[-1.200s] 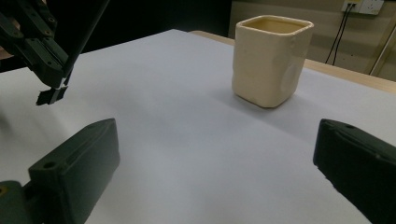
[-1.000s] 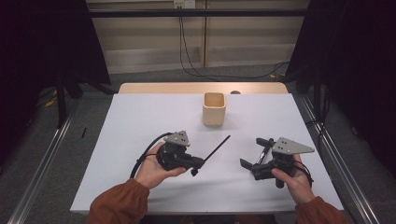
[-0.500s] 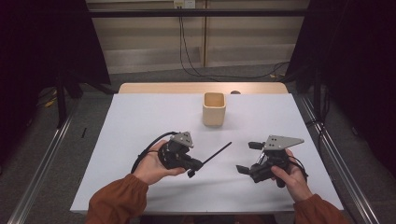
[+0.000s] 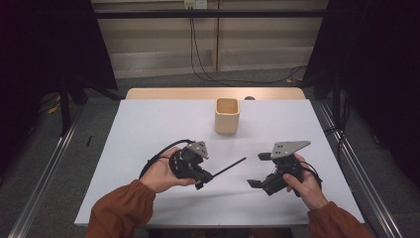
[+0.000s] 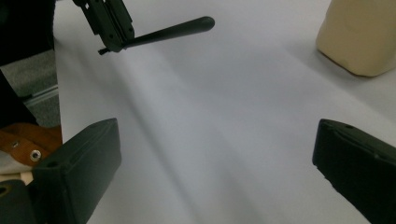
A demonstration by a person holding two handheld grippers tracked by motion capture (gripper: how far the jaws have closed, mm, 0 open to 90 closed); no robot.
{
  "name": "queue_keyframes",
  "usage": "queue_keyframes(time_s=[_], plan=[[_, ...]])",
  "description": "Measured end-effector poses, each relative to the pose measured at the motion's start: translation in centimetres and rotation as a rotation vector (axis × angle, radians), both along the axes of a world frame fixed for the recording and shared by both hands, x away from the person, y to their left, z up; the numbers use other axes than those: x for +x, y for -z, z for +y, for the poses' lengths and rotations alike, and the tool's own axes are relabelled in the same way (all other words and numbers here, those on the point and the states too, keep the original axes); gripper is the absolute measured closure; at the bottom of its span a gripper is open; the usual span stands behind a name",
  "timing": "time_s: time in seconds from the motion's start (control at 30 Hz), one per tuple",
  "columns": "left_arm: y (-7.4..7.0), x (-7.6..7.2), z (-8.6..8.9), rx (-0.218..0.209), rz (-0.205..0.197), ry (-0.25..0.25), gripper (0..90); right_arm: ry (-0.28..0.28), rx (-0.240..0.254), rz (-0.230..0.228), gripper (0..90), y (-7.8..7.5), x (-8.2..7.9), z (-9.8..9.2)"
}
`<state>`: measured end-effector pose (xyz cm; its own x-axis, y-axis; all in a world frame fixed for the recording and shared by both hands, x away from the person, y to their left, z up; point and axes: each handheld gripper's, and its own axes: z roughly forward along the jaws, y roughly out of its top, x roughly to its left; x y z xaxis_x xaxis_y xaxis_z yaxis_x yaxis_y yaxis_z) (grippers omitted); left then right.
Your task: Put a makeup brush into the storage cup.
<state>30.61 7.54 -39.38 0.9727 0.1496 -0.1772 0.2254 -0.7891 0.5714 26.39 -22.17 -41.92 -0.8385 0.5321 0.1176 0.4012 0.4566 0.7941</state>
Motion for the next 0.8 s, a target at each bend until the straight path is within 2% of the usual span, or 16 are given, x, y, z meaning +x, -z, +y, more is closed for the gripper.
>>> queue_keyframes(time_s=[0.07, 0.1, 0.17, 0.23, 0.33, 0.4, 0.43, 0.57, 0.8], plan=[[-0.1, 0.0, -0.1, 0.013, -0.002, 0.005, 85.8, -0.013, -0.022, 0.011, 1.3, 0.0, 0.1, 0.2], [-0.1, 0.0, -0.2, 0.033, -0.01, 0.016, 85.8, -0.027, -0.032, 0.021, 1.3, 0.0, 0.1, 0.3], [-0.2, 0.0, -0.3, 0.054, -0.009, 0.027, 85.8, -0.059, -0.043, 0.059, 1.5, -0.2, 0.4, 0.6], [-0.2, -0.1, -0.3, 0.061, -0.008, 0.027, 85.8, -0.066, -0.054, 0.068, 1.5, -0.2, 0.5, 0.7], [-0.1, 0.0, -0.4, 0.093, -0.004, 0.034, 85.8, -0.103, -0.101, 0.113, 2.8, 0.0, 1.0, 0.9], [-0.1, 0.0, -0.4, 0.107, -0.005, 0.036, 85.8, -0.111, -0.111, 0.125, 3.6, 0.1, 1.1, 1.0], [0.0, 0.0, -0.4, 0.121, -0.007, 0.036, 85.8, -0.134, -0.132, 0.147, 3.4, 0.3, 1.2, 1.3], [-0.1, 0.0, -0.4, 0.136, -0.008, 0.044, 85.8, -0.163, -0.164, 0.16, 3.2, 0.5, 1.3, 1.7], [-0.1, 0.0, -0.6, 0.169, -0.018, 0.061, 85.8, -0.176, -0.22, 0.167, 3.2, 0.4, 1.8, 2.4]])
